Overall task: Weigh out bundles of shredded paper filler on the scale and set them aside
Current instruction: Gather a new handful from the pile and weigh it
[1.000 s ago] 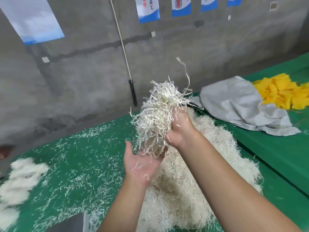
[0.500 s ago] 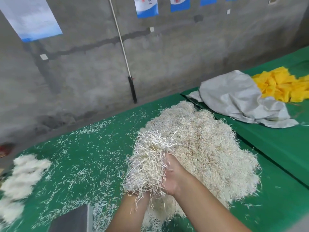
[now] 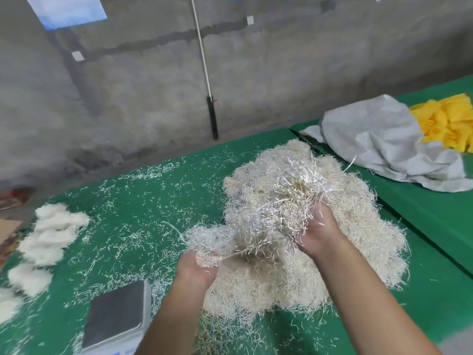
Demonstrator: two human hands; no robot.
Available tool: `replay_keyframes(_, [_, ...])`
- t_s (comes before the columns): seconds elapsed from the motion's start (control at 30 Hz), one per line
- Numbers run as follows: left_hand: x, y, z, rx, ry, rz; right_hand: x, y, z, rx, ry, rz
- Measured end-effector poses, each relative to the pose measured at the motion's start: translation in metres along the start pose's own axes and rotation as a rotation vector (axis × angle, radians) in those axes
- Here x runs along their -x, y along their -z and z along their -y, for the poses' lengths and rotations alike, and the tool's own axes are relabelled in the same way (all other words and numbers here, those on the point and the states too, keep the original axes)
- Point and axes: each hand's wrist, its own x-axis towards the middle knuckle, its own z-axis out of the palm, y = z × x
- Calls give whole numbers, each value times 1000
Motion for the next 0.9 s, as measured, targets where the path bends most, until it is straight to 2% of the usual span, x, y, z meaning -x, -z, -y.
replay_keyframes(0.07, [3,6,-14,-63,-76,-7,-6,8,-15,77,1,-102])
replay_keyframes(0.1, [4,10,-18,-105,-91,32,-12,10,-28,149,0,-104])
replay_keyframes(0.17, [16,10,-15,-292,-176,6,-11,4,-57,244,-49,-45])
replay_keyframes(0.27, [10,12,10,-631,-397,3,-12,-11,-100,370,-190,38])
replay_keyframes(0.33, [21,11,32,-878,-536,164,-5,-28,-121,365,-284,93])
replay_keyframes(0.37, [22,13,37,-940,-574,185,-4,-34,-130,354,-320,119])
replay_keyframes(0.47, [14,21,38,-875,-639,182,-1,-43,-149,362,-398,149])
replay_keyframes(0.6, [3,34,28,-858,-682,-16,-3,-56,-173,435,-436,230])
replay_keyframes(0.7, [-11,46,10,-747,-697,-135,-3,-67,-186,483,-445,299])
replay_keyframes(0.8, [-34,65,-29,-629,-577,-265,-10,-64,-189,455,-348,365])
replay_keyframes(0.9, [-49,82,-59,-366,-320,-259,-10,-56,-197,398,-296,242])
